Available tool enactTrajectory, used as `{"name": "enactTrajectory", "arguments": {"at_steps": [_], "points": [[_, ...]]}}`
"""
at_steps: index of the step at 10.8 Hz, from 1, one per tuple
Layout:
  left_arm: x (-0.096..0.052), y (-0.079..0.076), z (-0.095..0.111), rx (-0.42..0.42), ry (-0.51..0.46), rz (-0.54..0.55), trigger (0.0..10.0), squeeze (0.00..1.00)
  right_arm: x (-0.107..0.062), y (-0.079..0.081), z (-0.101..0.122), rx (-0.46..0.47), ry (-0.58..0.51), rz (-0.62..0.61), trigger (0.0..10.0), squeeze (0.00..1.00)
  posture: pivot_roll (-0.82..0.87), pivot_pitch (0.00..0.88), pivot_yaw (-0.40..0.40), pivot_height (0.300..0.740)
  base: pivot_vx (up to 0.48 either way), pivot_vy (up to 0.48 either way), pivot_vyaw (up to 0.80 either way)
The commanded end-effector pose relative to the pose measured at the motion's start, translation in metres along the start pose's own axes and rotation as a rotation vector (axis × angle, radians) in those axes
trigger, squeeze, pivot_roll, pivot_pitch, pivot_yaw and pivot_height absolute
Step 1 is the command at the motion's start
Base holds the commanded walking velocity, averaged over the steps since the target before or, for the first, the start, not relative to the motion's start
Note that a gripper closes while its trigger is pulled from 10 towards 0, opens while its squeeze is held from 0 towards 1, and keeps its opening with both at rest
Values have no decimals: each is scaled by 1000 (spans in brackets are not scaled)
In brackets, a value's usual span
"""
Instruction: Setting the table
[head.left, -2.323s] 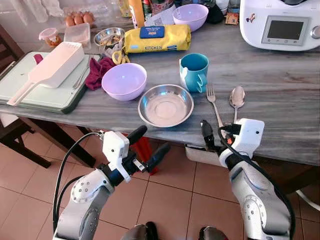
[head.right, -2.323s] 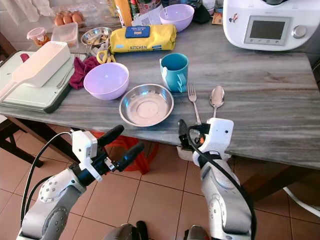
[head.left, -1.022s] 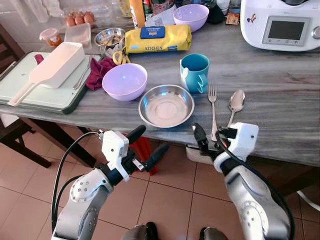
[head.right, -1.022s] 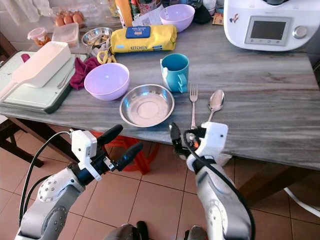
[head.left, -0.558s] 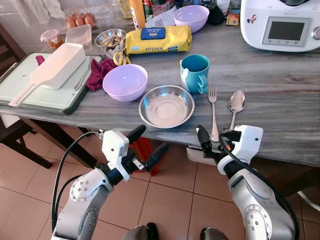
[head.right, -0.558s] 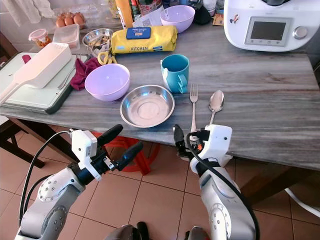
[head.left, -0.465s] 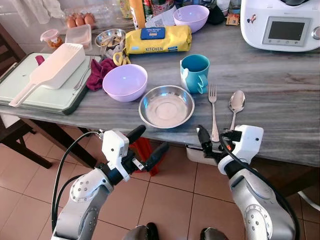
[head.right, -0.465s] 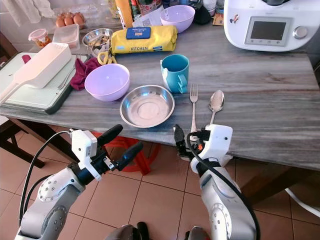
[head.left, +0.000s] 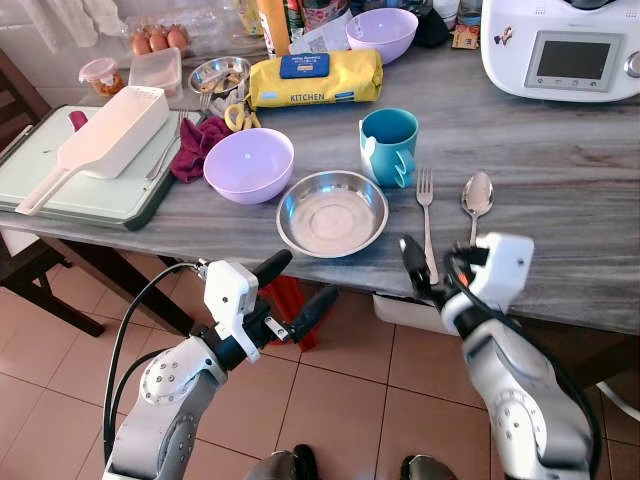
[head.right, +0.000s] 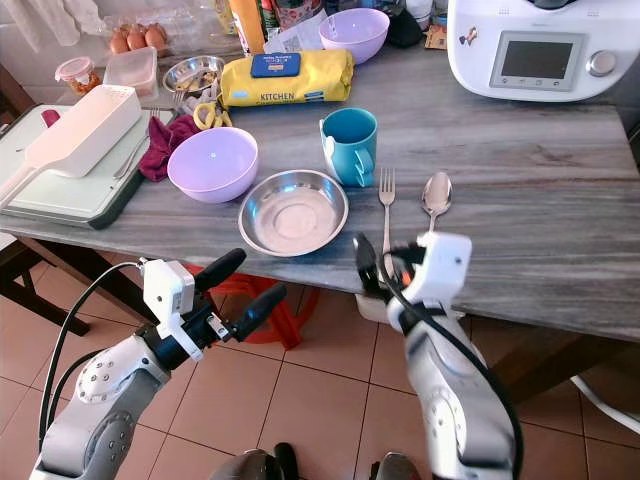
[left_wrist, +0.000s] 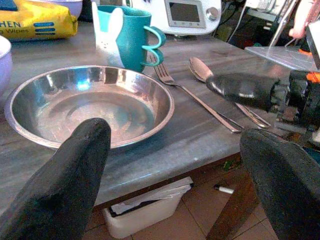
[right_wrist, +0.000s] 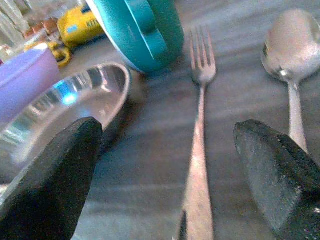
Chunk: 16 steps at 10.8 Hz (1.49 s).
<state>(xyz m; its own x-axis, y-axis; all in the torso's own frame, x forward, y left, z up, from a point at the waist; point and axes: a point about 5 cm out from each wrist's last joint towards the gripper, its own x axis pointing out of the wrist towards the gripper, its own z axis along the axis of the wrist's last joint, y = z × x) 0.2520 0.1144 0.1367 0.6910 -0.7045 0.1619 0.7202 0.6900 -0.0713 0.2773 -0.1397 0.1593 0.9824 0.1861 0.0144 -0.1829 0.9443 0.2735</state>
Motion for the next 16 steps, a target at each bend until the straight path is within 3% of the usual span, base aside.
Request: {"name": "enactTrajectory", "arguments": {"at_steps": [1,6,16], "points": [[-3,2,0,19,13,8,10000,0,2,9,-1,3,1,29,10000,0,-65,180,157,740,0,0,0],[-2,3,1,23,10,11,10000,0,8,16,-11,21,39,19,10000,0,-64,181,154,740,0,0,0],[-2,3,1,23,10,11,10000,0,8,16,-11,21,39,19,10000,0,-64,181,154,740,0,0,0]]}}
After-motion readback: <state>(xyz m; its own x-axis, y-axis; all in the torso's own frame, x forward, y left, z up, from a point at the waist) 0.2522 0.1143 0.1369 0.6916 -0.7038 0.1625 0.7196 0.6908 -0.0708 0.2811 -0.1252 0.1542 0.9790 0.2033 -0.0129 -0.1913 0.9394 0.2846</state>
